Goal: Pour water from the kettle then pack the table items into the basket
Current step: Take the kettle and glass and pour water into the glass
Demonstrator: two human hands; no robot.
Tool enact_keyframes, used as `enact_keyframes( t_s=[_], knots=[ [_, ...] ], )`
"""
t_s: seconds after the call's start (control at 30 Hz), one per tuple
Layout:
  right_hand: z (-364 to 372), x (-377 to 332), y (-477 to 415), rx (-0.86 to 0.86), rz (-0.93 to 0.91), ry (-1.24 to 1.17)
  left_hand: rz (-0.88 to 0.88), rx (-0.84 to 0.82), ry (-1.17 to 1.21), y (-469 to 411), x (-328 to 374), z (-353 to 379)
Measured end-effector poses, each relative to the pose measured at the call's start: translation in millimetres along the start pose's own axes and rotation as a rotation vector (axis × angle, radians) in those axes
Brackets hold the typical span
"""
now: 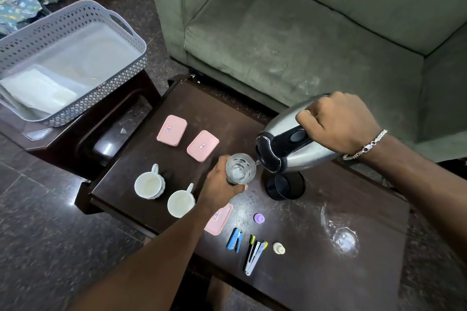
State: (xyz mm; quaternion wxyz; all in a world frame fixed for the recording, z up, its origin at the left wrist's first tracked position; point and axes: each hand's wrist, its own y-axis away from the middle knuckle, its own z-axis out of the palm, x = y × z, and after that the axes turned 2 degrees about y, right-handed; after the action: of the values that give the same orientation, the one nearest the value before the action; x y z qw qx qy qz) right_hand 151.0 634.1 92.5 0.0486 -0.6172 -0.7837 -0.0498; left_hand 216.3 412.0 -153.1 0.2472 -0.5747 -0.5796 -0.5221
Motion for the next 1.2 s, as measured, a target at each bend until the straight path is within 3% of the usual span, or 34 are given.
enact_keyframes(
  t_s=[0.6, 1.2],
  knots=[
    [-15, -3, 0, -0.007, -0.024, 0.020, -0.008, -0.002, 0.001, 1, 0, -1],
    [-7, 18, -7, -0.013, 0.063, -0.202, -0.009, 0.003, 0.011, 0, 0, 0]
  ],
)
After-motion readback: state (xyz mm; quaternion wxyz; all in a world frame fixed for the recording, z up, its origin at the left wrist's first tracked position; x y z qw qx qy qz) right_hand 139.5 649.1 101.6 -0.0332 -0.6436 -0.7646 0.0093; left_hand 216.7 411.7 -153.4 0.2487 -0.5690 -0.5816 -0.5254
